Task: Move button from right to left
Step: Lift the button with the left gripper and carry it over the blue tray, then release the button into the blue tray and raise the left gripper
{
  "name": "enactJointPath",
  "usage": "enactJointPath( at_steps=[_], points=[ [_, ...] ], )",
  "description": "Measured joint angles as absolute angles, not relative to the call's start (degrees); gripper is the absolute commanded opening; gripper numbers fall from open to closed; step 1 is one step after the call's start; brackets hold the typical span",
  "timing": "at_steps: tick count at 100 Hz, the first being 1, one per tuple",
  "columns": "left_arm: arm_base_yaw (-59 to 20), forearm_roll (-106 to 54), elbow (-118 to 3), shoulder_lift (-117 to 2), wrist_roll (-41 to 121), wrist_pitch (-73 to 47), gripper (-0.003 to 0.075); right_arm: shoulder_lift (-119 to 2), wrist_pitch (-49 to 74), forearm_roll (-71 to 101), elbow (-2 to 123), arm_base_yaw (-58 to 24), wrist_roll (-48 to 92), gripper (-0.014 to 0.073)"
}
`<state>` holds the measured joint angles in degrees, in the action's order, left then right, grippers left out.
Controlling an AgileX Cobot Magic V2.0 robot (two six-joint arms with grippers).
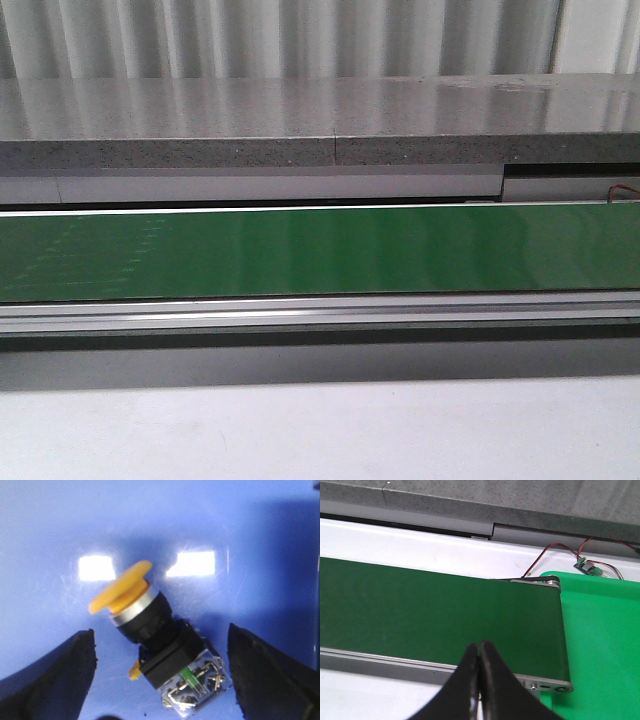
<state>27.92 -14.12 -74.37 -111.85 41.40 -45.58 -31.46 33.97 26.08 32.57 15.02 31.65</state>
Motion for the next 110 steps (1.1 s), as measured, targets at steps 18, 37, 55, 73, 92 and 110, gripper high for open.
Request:
enactJointPath(
  at_steps=[18,37,55,73,92,110],
  points=[
    [27.9,-15.6,-77.9,-111.1,41.4,-49.1,0.0526,-31.5,34.0,26.1,32.6,15.0,31.7,-0.0067],
    [27.9,-18.0,-78.5,-106.0,41.4,-51.4,0.0526,-31.5,34.0,26.1,32.6,15.0,31.7,-0.0067],
    [27.9,-22.6,-78.5,-98.9,41.4,-52.7,0.0526,-31.5,34.0,26.1,32.6,15.0,31.7,-0.0067],
    [24.9,-24.3,-78.4,-90.5,41.4,-53.0,0.0521,-31.5,34.0,26.1,32.6,15.0,31.7,-0.0067],
    [18.2,-25.4,-74.7,-82.9,41.4,-51.6,0.0513,-31.5,34.0,26.1,32.6,15.0,31.7,-0.0067],
    [12.5,-26.9,-67.0,-74.9,41.4,-46.1,0.0513,-31.5,34.0,26.1,32.6,15.0,31.7,-0.0067]
  ],
)
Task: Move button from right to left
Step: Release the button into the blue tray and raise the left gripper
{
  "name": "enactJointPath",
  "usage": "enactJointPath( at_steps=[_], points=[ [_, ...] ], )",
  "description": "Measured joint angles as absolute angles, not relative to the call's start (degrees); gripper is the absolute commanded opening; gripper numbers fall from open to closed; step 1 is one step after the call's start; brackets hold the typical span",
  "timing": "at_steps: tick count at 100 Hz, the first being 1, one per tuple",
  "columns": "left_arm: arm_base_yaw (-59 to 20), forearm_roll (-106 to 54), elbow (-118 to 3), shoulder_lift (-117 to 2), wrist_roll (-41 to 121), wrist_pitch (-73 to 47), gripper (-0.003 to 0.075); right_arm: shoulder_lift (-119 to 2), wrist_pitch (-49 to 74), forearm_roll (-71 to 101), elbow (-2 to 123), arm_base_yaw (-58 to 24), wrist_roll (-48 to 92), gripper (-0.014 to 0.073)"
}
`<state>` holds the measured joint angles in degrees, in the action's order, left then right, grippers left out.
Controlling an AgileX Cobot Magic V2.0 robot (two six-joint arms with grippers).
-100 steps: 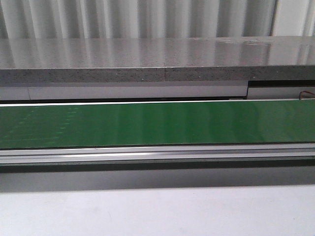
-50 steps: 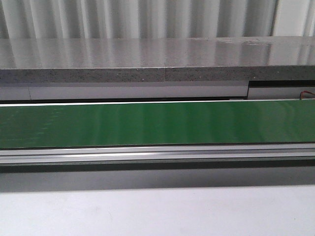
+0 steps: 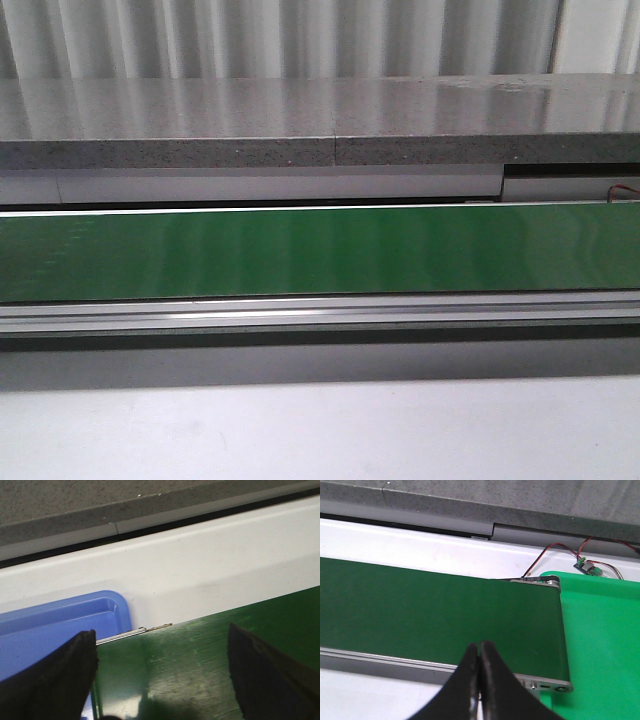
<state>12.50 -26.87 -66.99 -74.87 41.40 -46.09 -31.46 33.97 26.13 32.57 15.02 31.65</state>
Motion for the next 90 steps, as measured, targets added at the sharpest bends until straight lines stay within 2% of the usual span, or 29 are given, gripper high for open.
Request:
enactJointPath(
  at_steps=[37,48,71,90],
  points=[
    [9.6,-31.5,-48.3,-53.4,41.3,-35.6,0.0512,-31.5,34.0,26.1,32.6,15.0,31.7,-0.0067],
    [7.2,-33.3,-44.3,-48.8,41.2,-35.2,0.0482,-31.5,34.0,26.1,32.6,15.0,31.7,-0.0067],
    [2.8,-35.1,-37.6,-39.9,41.1,-33.6,0.0271,-31.5,34.0,26.1,32.6,15.0,31.7,-0.0067],
    [2.4,-36.3,-32.8,-32.5,41.1,-31.8,0.0009,-31.5,34.0,26.1,32.6,15.0,31.7,-0.0067]
  ],
)
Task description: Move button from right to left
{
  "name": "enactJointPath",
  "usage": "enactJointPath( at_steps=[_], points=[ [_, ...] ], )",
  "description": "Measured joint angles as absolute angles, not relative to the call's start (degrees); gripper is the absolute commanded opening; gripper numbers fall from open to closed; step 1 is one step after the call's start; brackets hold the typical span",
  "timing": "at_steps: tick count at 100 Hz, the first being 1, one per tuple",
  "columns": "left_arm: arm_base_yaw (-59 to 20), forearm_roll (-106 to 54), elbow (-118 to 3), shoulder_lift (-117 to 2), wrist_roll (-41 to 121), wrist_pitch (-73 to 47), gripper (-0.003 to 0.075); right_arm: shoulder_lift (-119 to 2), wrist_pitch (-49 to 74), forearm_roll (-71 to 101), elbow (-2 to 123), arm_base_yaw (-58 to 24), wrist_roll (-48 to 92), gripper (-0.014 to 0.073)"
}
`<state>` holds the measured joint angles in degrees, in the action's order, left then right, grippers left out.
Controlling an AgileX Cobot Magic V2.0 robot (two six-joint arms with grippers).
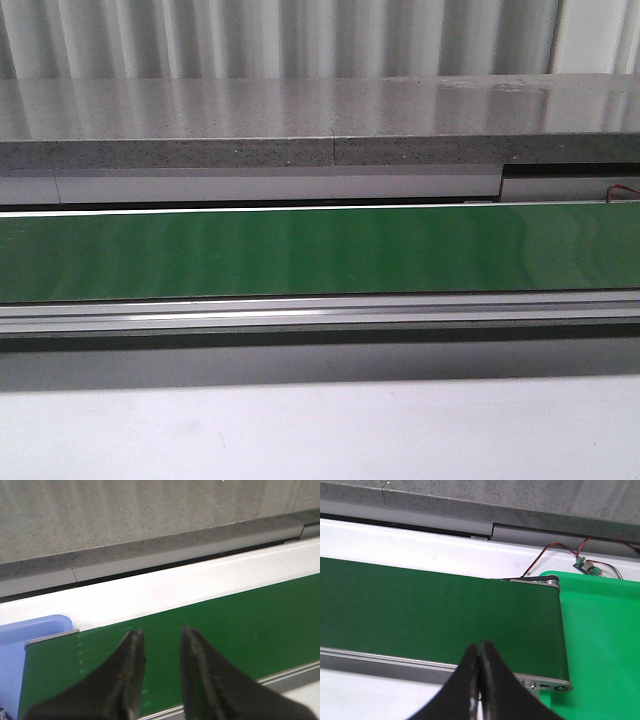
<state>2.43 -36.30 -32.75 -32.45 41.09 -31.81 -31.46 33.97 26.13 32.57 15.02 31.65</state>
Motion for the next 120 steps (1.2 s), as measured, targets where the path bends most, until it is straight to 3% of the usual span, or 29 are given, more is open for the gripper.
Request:
enactJointPath(
  at_steps=[2,120],
  points=[
    [2.4,-36.5,-32.2,-31.7,41.1,-31.6,-0.0020,-31.5,34.0,26.1,32.6,15.0,31.7,-0.0067],
    [1.7,-38.8,-29.2,-28.1,40.8,-27.6,-0.0020,-31.5,34.0,26.1,32.6,15.0,31.7,-0.0067]
  ],
)
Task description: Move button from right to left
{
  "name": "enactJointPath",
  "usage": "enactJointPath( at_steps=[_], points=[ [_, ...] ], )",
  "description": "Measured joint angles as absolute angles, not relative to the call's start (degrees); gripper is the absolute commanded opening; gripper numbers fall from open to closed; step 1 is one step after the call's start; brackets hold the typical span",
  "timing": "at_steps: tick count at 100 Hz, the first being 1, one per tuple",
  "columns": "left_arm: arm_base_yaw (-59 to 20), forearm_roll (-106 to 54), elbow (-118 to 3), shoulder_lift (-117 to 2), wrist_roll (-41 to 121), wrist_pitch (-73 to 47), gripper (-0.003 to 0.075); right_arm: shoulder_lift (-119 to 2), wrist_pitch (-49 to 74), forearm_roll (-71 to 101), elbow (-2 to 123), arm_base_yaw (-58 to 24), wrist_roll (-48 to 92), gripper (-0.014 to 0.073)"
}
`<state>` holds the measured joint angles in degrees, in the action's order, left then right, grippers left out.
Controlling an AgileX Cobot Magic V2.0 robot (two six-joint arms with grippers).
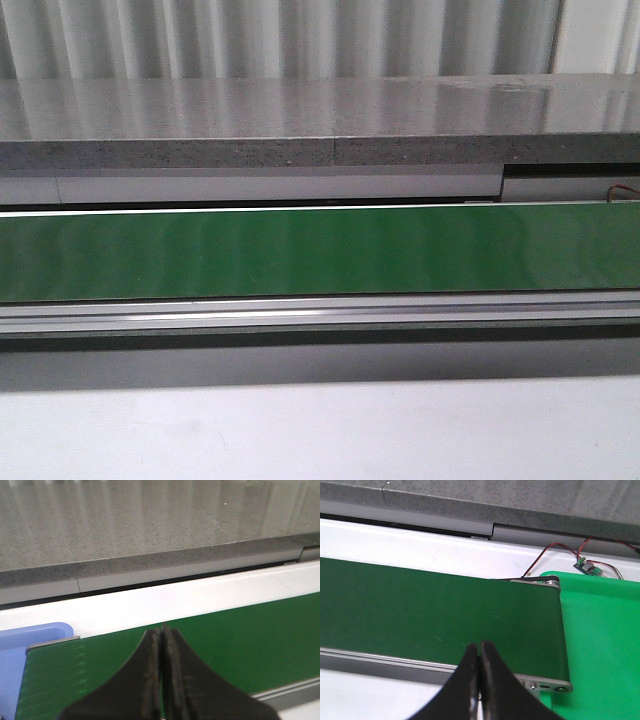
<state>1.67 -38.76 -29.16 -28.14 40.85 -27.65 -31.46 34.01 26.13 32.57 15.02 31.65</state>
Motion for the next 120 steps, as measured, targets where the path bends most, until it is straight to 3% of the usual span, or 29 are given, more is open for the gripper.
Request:
enactJointPath(
  at_steps=[16,35,47,87,120],
  points=[
    [0.5,-31.5,-27.6,-27.0,31.4,-22.3,-0.0020,-31.5,34.0,26.2,32.6,15.0,31.7,-0.0067],
    [-4.1,-6.2,-21.0,-23.4,4.3,-12.8,-0.0020,-31.4,34.0,26.2,32.6,15.0,31.7,-0.0067],
    [-6.4,2.9,-14.8,-20.1,-4.2,-6.1,-0.0020,-31.4,34.0,26.2,32.6,15.0,31.7,-0.0067],
    [-3.7,5.5,-0.2,-6.1,-7.7,-2.8,-0.0020,-31.4,34.0,26.2,32.6,15.0,31.7,-0.0067],
    [-0.7,5.8,-0.1,0.2,-7.7,-3.2,-0.0020,-31.4,34.0,26.2,32.6,15.0,31.7,-0.0067]
  ],
)
